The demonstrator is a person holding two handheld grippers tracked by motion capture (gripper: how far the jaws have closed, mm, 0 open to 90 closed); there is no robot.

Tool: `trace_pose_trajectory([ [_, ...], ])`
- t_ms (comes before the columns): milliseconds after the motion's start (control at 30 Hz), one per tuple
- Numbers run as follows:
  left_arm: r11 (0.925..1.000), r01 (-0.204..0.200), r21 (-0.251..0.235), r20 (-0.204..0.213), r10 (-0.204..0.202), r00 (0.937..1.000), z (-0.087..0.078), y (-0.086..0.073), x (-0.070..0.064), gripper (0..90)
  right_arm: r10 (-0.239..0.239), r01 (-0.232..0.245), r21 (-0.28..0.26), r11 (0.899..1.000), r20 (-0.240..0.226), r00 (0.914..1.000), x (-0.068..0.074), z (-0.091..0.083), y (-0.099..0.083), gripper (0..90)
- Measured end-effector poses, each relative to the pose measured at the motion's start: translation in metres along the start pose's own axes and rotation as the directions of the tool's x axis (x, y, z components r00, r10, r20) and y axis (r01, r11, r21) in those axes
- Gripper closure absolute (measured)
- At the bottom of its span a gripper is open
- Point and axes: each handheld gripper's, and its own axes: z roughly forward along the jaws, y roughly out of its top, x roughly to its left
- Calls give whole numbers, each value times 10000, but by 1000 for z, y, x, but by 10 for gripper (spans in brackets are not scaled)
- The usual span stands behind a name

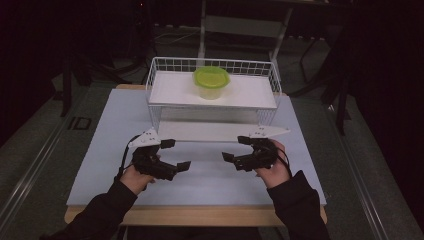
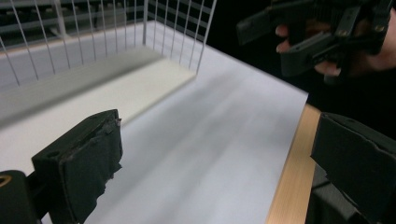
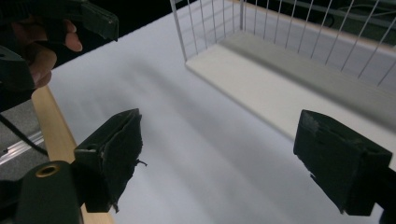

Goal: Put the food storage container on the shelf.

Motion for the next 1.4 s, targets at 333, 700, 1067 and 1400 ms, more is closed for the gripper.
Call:
trace_pose_trajectory([
  [333,9985,-67,535,157,59,9999,4,-35,-3,26,553,-552,223,9982,-27,9985,-7,2,-47,150],
  [700,9962,-277,823,-368,309,9988,1,-59,5,26,473,-486,285,9984,446,9979,-7,-10,-71,150],
  [1067,9953,-285,922,-692,349,9970,4,-69,9,27,243,-309,810,9962,805,9965,-10,-2,-84,151],
  [1400,9961,-386,798,-780,448,9959,2,-69,8,27,287,-381,932,9949,1010,9945,-13,1,-86,155],
])
